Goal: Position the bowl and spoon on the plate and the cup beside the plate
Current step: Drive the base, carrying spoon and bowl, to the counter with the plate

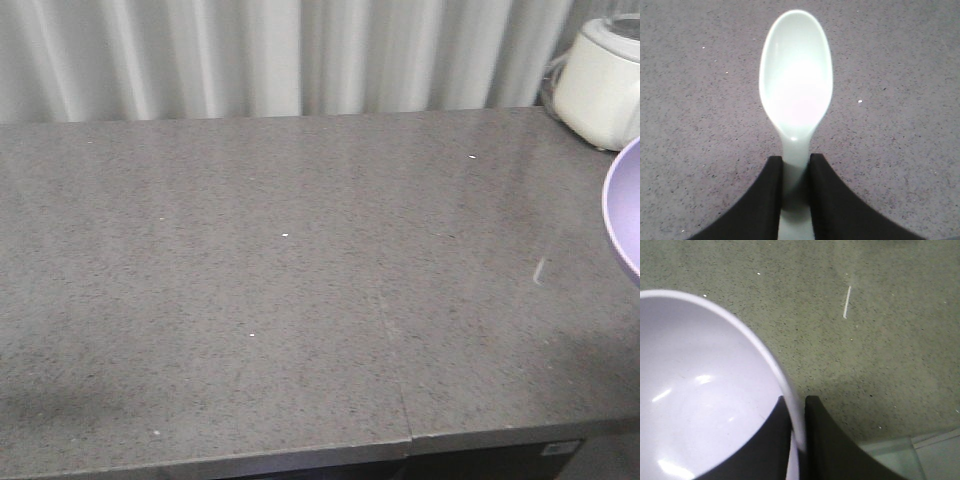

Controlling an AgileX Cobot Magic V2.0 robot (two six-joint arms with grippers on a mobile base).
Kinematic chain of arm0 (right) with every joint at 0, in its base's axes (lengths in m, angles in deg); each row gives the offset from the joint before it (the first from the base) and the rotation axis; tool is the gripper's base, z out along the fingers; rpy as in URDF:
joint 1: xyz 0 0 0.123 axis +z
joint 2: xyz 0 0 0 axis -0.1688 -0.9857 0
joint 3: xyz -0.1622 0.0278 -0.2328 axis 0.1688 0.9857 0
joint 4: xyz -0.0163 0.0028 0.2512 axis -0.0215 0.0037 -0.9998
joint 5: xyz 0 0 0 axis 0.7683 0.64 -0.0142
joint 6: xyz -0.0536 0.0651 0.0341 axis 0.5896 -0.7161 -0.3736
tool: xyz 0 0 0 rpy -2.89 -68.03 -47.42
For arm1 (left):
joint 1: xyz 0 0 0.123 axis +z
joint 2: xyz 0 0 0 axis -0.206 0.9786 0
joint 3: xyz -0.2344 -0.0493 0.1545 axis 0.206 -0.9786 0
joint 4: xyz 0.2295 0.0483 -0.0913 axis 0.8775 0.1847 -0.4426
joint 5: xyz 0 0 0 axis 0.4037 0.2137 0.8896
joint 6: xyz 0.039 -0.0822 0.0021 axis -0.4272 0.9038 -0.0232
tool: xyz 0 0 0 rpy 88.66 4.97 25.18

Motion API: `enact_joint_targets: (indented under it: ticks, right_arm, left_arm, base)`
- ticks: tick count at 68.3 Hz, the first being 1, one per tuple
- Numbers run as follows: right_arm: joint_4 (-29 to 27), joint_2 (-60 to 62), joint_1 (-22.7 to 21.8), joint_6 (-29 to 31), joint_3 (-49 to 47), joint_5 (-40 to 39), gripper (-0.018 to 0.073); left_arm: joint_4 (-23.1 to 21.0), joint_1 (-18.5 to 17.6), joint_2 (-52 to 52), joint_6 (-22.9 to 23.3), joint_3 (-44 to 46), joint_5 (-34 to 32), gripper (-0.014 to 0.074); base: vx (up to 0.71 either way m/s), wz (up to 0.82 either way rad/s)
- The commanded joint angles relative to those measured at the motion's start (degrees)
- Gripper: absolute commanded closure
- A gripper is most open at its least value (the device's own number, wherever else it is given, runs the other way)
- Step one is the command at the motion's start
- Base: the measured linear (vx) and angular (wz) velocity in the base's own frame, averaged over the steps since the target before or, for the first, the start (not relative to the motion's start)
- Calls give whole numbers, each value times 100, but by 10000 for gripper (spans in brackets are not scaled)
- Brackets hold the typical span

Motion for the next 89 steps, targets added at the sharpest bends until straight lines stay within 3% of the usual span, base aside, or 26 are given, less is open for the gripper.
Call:
enact_joint_targets:
  ticks: [1,89]
  right_arm:
    - [25,22,-33,38,-166,-353,565]
    - [25,22,-33,38,-166,-353,565]
  left_arm:
    - [20,-40,-45,54,116,-356,603]
    - [20,-40,-45,54,116,-356,603]
  base:
    - [-4,-28]
    - [-8,-45]
